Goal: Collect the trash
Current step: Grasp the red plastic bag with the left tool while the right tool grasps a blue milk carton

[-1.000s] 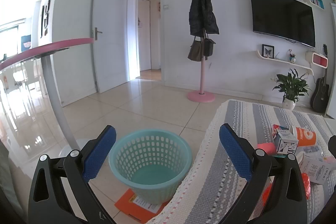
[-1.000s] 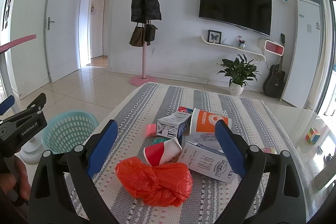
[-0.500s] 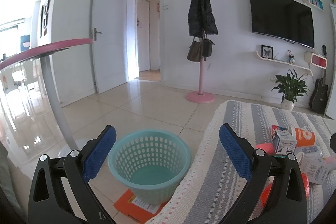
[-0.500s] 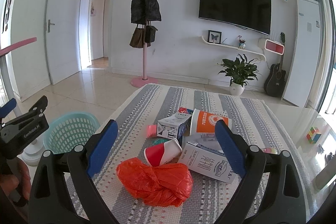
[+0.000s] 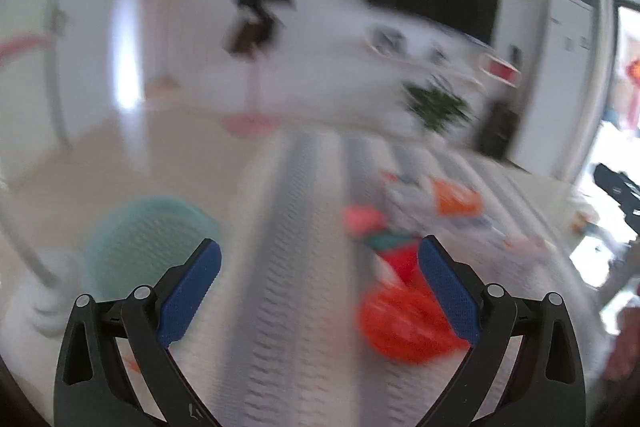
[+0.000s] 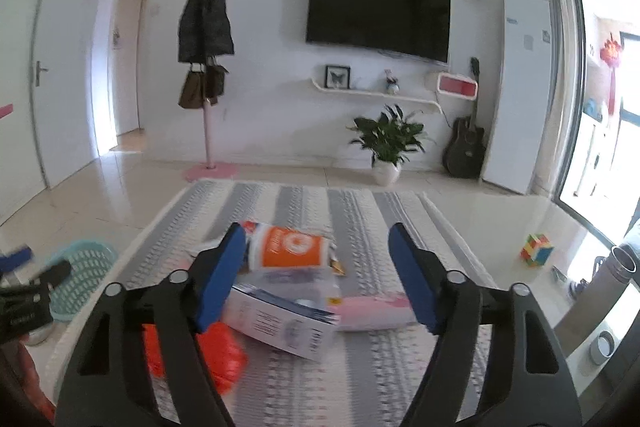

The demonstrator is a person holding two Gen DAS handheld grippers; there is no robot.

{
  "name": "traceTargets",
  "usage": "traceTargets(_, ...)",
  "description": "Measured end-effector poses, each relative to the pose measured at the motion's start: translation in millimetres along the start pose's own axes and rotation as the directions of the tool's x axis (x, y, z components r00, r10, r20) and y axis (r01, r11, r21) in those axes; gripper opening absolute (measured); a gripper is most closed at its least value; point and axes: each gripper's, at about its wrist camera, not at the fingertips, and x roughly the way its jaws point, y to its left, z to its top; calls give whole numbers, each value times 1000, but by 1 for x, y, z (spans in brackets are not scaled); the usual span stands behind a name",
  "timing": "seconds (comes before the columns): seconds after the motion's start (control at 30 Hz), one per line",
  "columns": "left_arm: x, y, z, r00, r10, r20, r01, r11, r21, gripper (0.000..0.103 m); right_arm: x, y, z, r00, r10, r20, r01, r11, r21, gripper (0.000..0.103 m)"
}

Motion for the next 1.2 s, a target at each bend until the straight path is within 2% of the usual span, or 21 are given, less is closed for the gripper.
traceTargets(0.07, 24, -10, -8, 993, -63, -105, 63, 998, -9, 96, 11, -12, -5, 999, 9, -33, -9, 1000, -8, 69)
traceTargets(0.23, 66, -29, -29, 966, -107, -237, 109, 994, -4, 95, 52, -29, -24, 983, 111, -149, -114, 993, -17, 69)
traceTargets(0.3, 79, -38, -36, 957, -121, -265, 125, 992, -2, 95, 69, -31, -30, 973, 146, -178, -150, 989, -10, 69)
traceTargets(0.53, 103, -67, -49, 943, -103, -316, 122, 992, 41, 95, 112, -20, -51, 937, 238, -257, -256, 966, -37, 69)
traceTargets(0.67, 115, -68, -53, 930, -115, -349, 129, 991, 17, 95, 141, -22, -61, 895, 311, -321, -329, 944, -3, 69)
traceTargets(0.73, 120, -70, -54, 921, -140, -363, 149, 989, -4, 91, 153, -24, -64, 877, 332, -347, -348, 937, 15, 69)
traceTargets(0.87, 123, -74, -57, 905, -181, -386, 192, 981, -10, 69, 165, -24, -71, 849, 350, -395, -367, 929, 34, 67)
traceTargets(0.9, 121, -75, -56, 904, -190, -384, 204, 979, -5, 59, 165, -24, -74, 846, 350, -403, -369, 929, 33, 58)
traceTargets(0.93, 119, -76, -56, 903, -198, -382, 216, 976, 5, 55, 163, -23, -77, 836, 360, -414, -380, 924, 37, 54)
traceTargets(1.0, 112, -77, -56, 901, -209, -380, 235, 972, 20, 39, 157, -22, -79, 840, 355, -411, -374, 927, 36, 44)
traceTargets(1.07, 99, -75, -54, 902, -218, -373, 250, 968, 37, 34, 150, -19, -80, 841, 345, -417, -366, 930, 32, 39)
traceTargets(1.13, 86, -69, -53, 906, -216, -365, 250, 967, 47, 30, 143, -17, -82, 833, 348, -430, -366, 929, 42, 37)
traceTargets(1.2, 76, -59, -50, 910, -208, -359, 237, 971, 39, 28, 130, -13, -85, 844, 324, -427, -342, 939, 37, 37)
